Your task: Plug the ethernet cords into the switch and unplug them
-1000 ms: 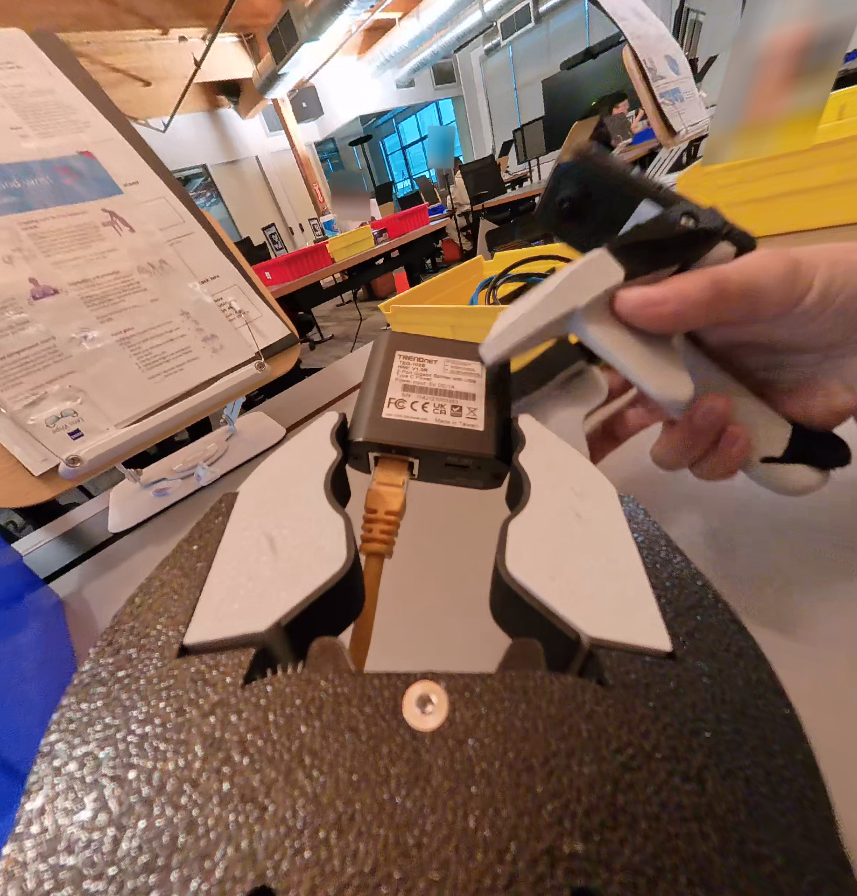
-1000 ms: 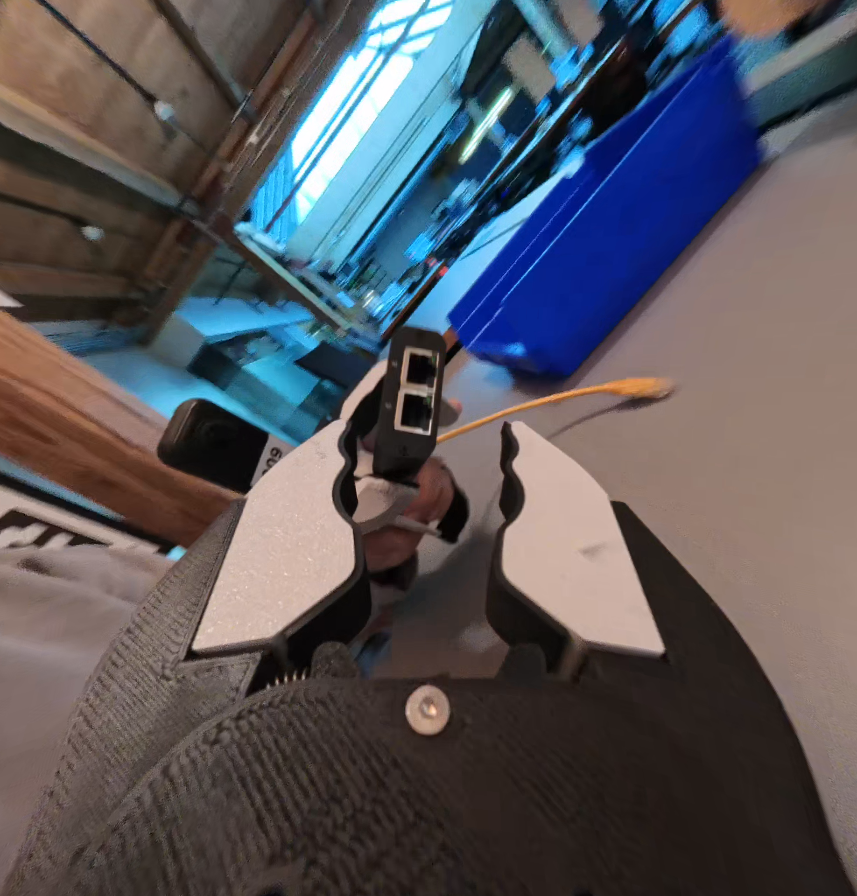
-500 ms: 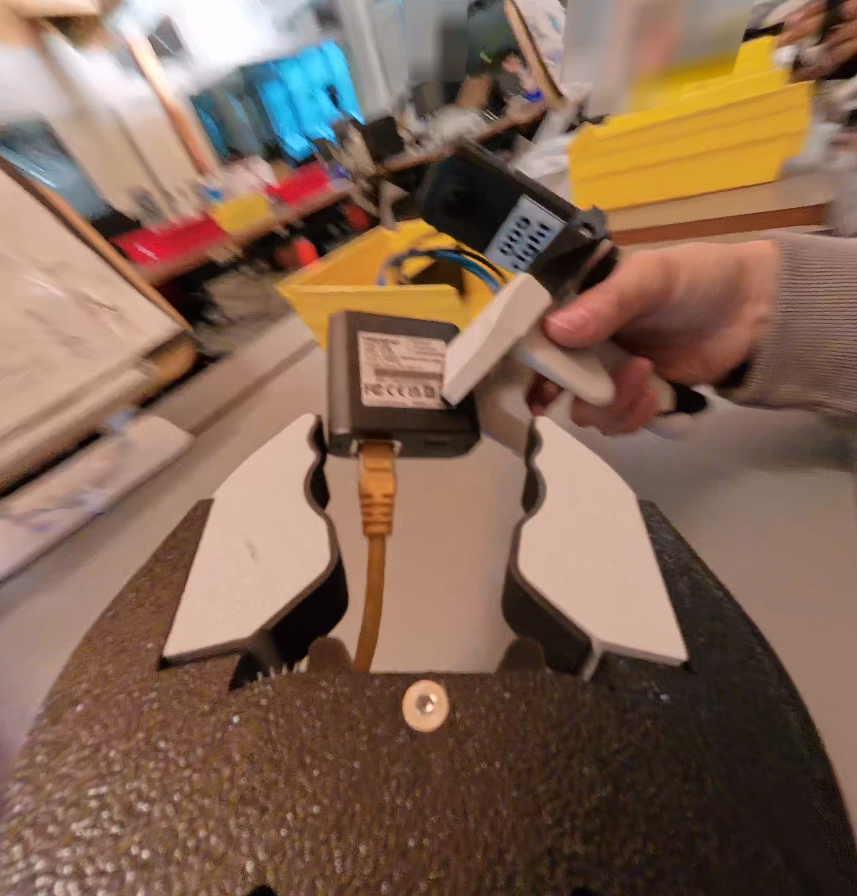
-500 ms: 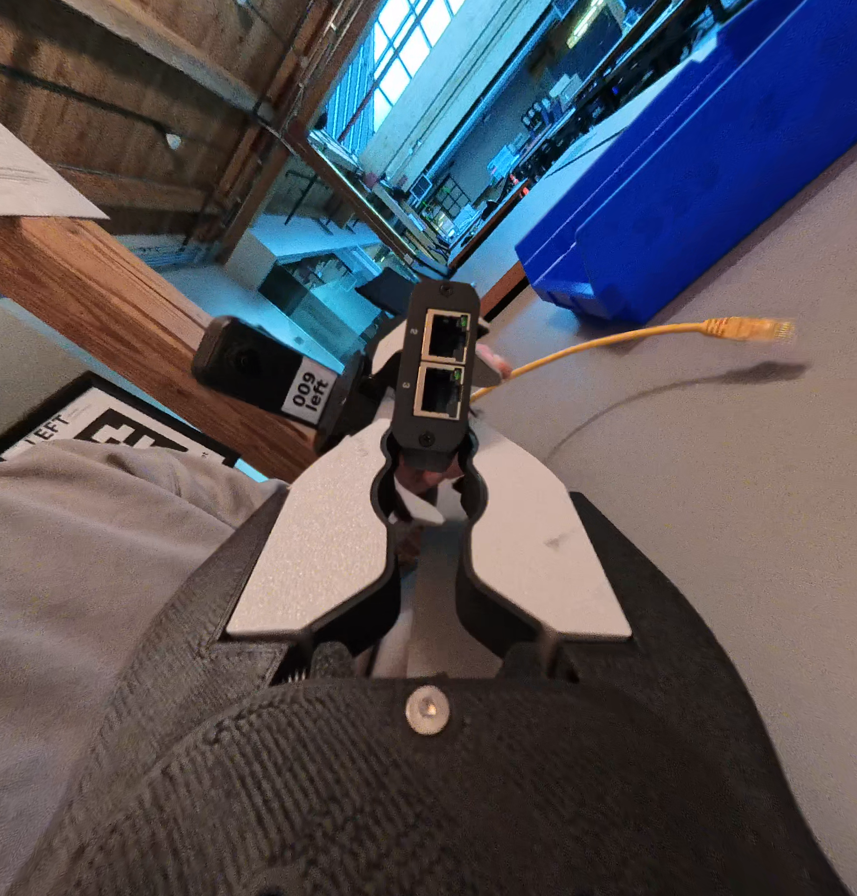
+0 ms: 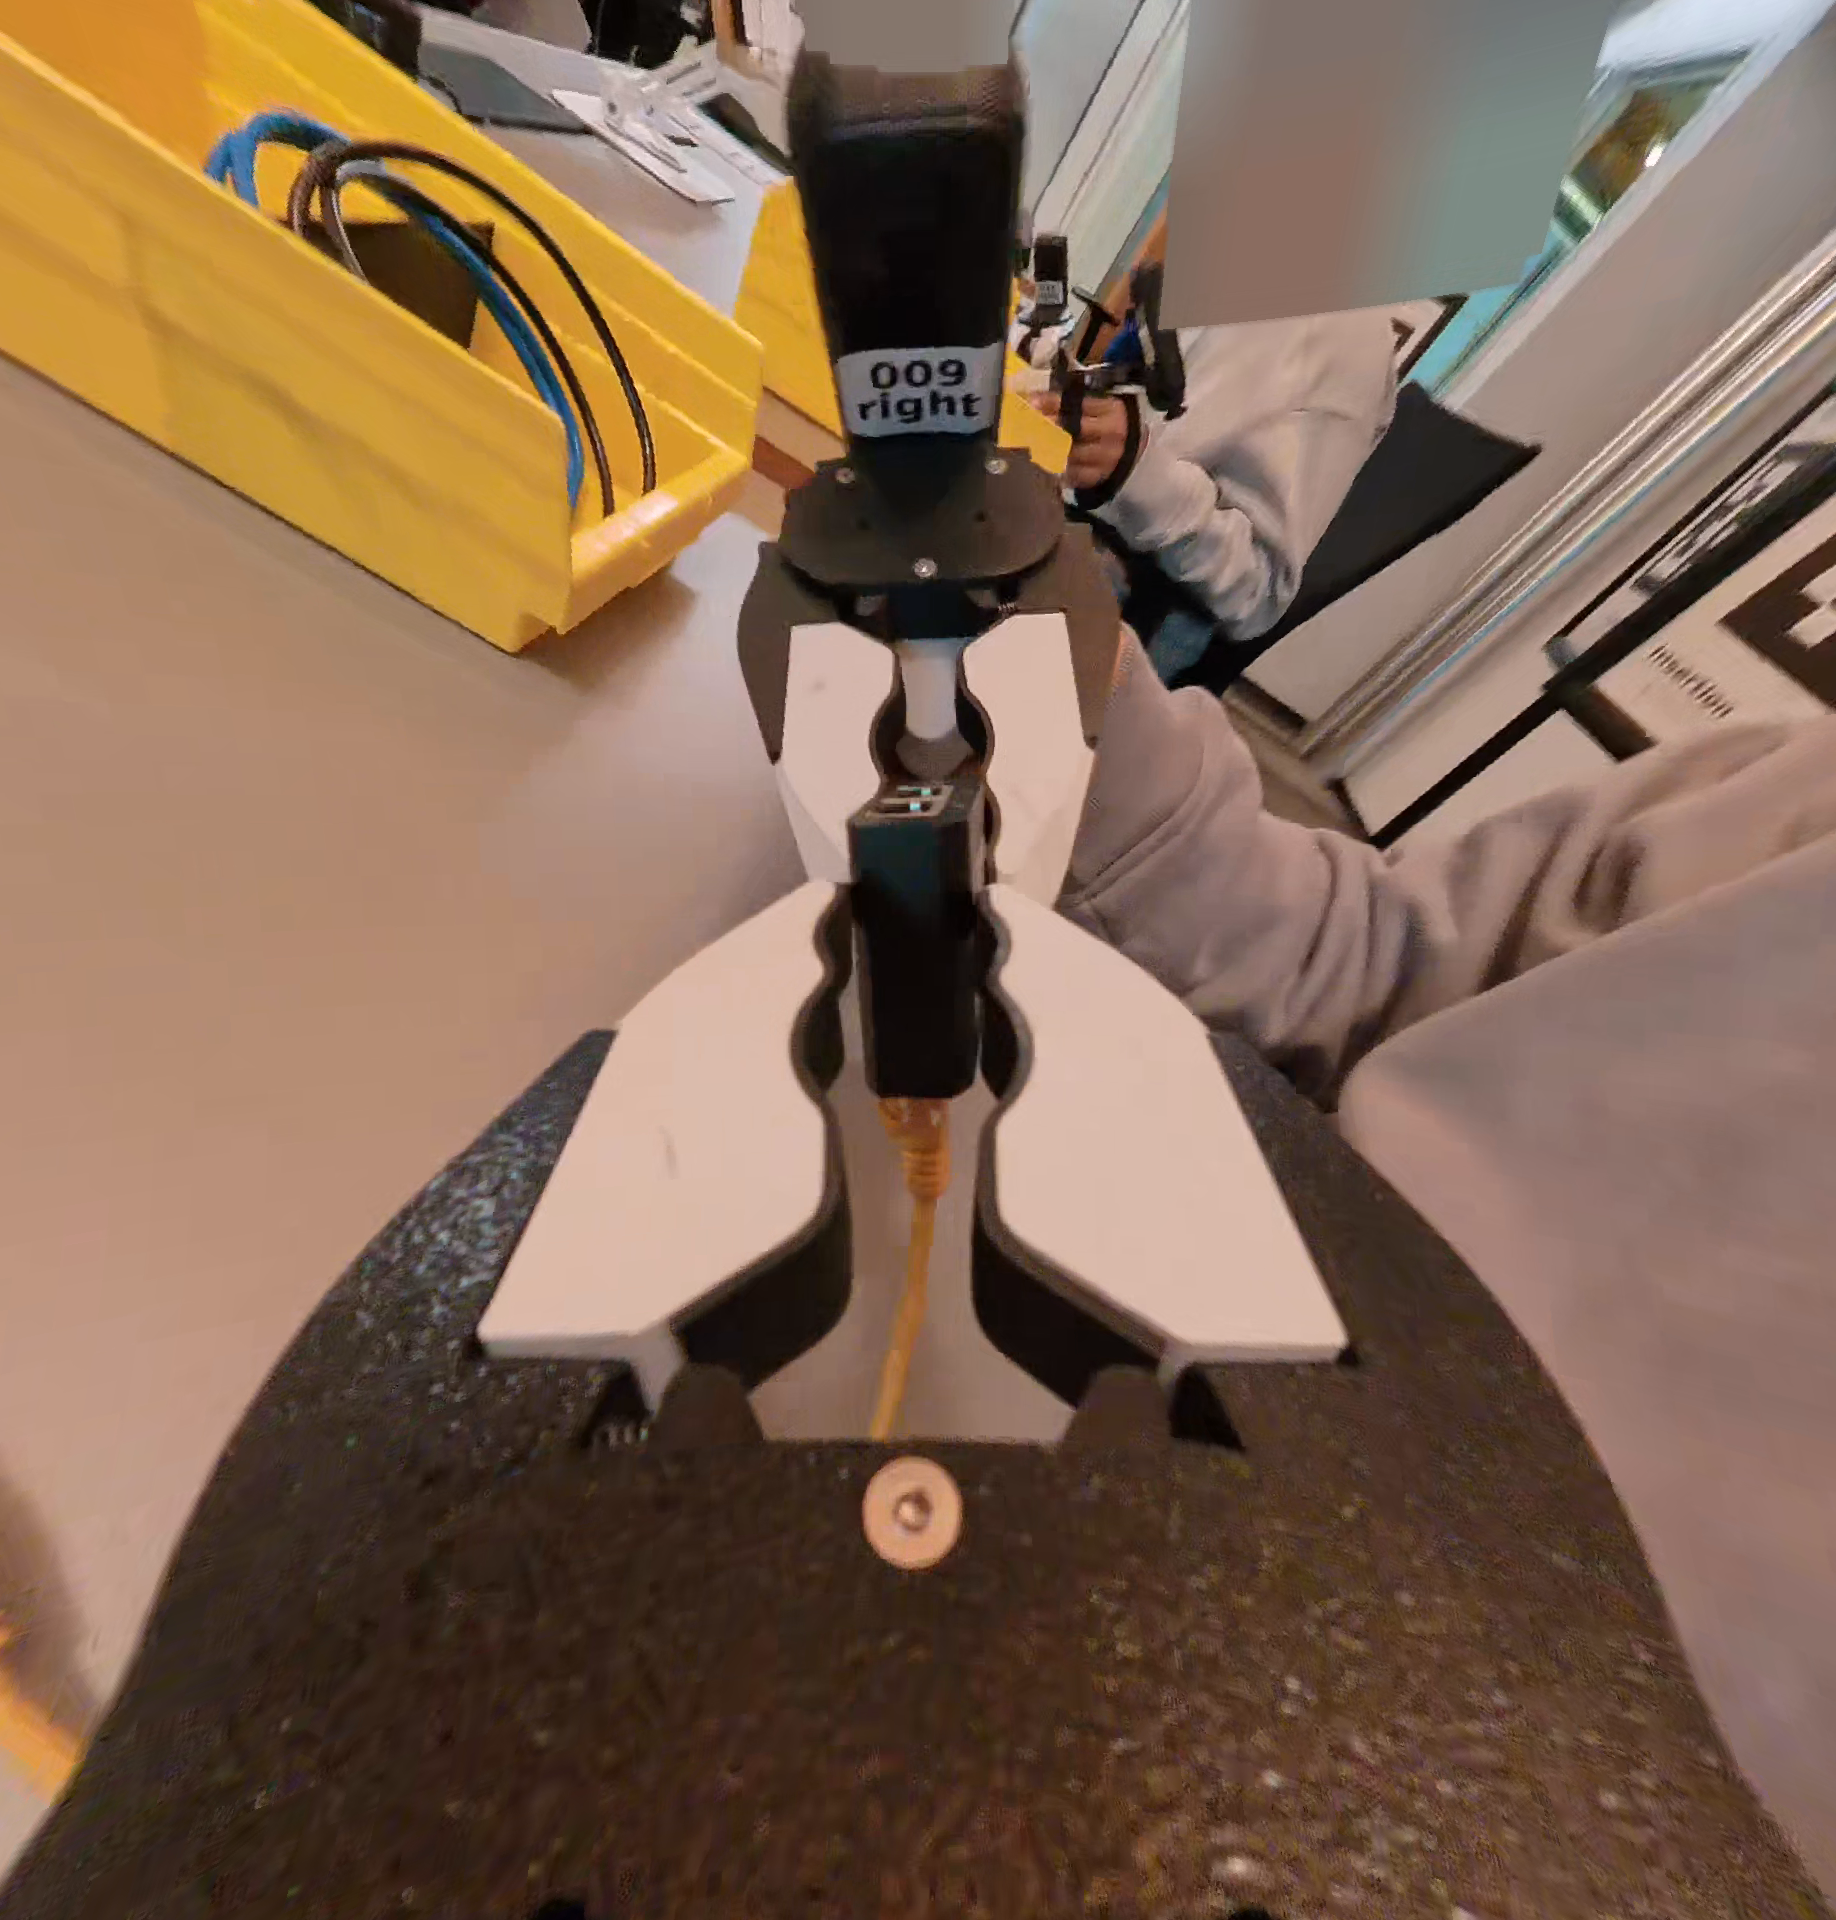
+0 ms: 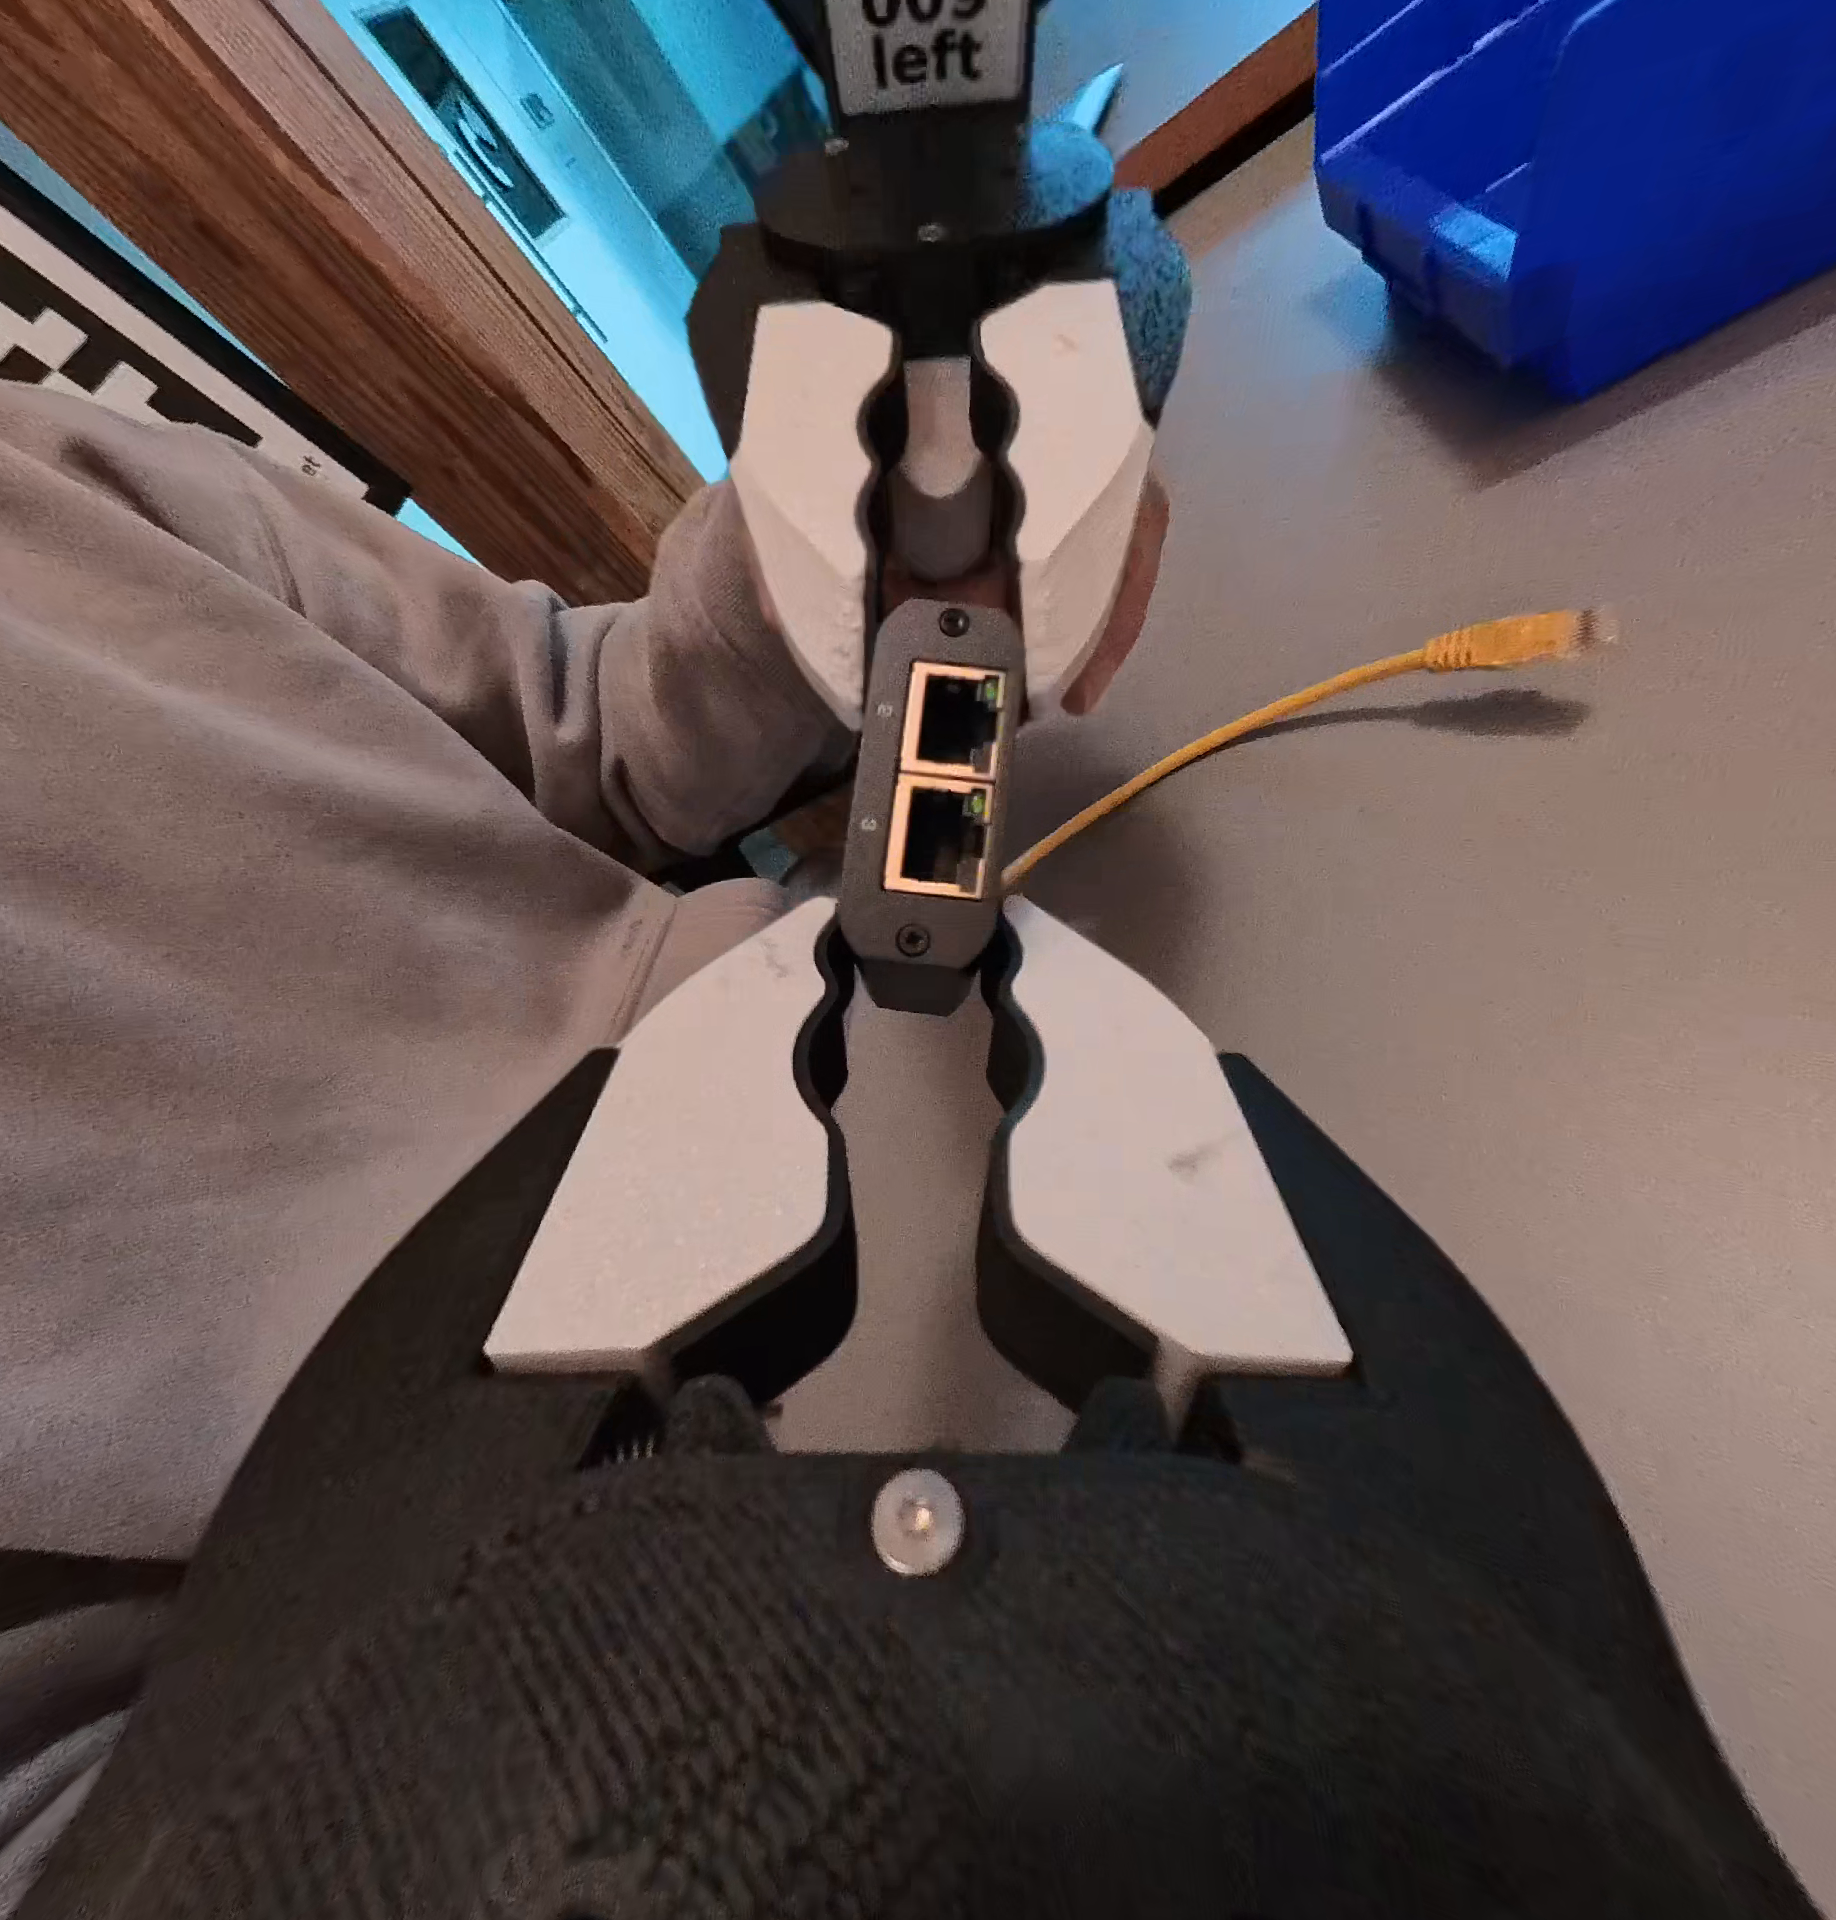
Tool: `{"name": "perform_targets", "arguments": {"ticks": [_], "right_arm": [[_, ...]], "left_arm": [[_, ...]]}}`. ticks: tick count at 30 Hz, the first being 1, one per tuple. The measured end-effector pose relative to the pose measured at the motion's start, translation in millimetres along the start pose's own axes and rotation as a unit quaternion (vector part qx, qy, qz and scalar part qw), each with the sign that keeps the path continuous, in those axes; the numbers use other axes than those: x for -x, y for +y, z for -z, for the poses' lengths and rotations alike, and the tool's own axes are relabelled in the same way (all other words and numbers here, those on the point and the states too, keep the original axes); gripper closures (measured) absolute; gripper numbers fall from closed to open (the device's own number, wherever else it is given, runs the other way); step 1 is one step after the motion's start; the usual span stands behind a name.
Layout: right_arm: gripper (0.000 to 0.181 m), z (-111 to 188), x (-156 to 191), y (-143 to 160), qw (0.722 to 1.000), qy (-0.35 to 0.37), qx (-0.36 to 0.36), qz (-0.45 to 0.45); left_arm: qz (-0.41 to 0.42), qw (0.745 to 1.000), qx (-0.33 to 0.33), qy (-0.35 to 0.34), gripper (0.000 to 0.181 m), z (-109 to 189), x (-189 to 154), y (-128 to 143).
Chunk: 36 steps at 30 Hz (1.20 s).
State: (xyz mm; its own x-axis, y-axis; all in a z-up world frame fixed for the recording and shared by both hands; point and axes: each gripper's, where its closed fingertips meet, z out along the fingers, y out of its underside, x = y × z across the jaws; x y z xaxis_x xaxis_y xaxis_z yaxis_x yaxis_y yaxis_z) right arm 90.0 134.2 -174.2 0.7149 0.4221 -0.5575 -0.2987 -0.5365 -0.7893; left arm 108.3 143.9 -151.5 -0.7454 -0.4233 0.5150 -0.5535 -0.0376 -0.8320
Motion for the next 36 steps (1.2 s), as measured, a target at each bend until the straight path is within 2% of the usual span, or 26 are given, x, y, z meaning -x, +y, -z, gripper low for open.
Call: {"name": "perform_targets", "arguments": {"ticks": [3,6,8,10,12,15,17,21,24,26,27,36], "right_arm": [[0.158,-3,-2,-1,1.000,0.011,-0.001,0.006],[0.158,1,-11,-11,0.998,0.037,-0.035,0.023],[0.151,7,-27,-27,0.989,0.106,-0.092,0.052],[0.124,13,-41,-48,0.963,0.188,-0.168,0.095],[0.108,20,-53,-63,0.918,0.289,-0.232,0.142],[0.094,14,-69,-61,0.859,0.419,-0.208,0.210],[0.087,8,-75,-60,0.833,0.468,-0.192,0.224],[0.093,11,-72,-65,0.793,0.516,-0.212,0.245],[0.093,10,-75,-61,0.793,0.523,-0.203,0.237],[0.103,5,-75,-58,0.793,0.523,-0.188,0.250],[0.112,1,-72,-57,0.795,0.514,-0.178,0.268],[0.125,15,-62,-53,0.835,0.435,-0.105,0.320]], "left_arm": [[0.029,0.999,0.009,0.022,0.160,-1,1,8],[0.015,1.000,-0.023,0.008,0.160,4,9,1],[0.040,0.996,-0.072,-0.033,0.160,10,24,-10],[0.069,0.983,-0.140,-0.092,0.160,21,43,-23],[0.115,0.961,-0.221,-0.120,0.160,32,56,-34],[0.190,0.926,-0.312,-0.099,0.160,42,62,-40],[0.218,0.913,-0.334,-0.087,0.160,40,62,-39],[0.220,0.903,-0.354,-0.104,0.160,36,62,-36],[0.220,0.901,-0.356,-0.115,0.160,32,63,-34],[0.210,0.903,-0.353,-0.128,0.160,30,64,-32],[0.206,0.907,-0.346,-0.125,0.160,28,63,-31],[0.104,0.952,-0.257,-0.130,0.160,19,46,-33]]}}
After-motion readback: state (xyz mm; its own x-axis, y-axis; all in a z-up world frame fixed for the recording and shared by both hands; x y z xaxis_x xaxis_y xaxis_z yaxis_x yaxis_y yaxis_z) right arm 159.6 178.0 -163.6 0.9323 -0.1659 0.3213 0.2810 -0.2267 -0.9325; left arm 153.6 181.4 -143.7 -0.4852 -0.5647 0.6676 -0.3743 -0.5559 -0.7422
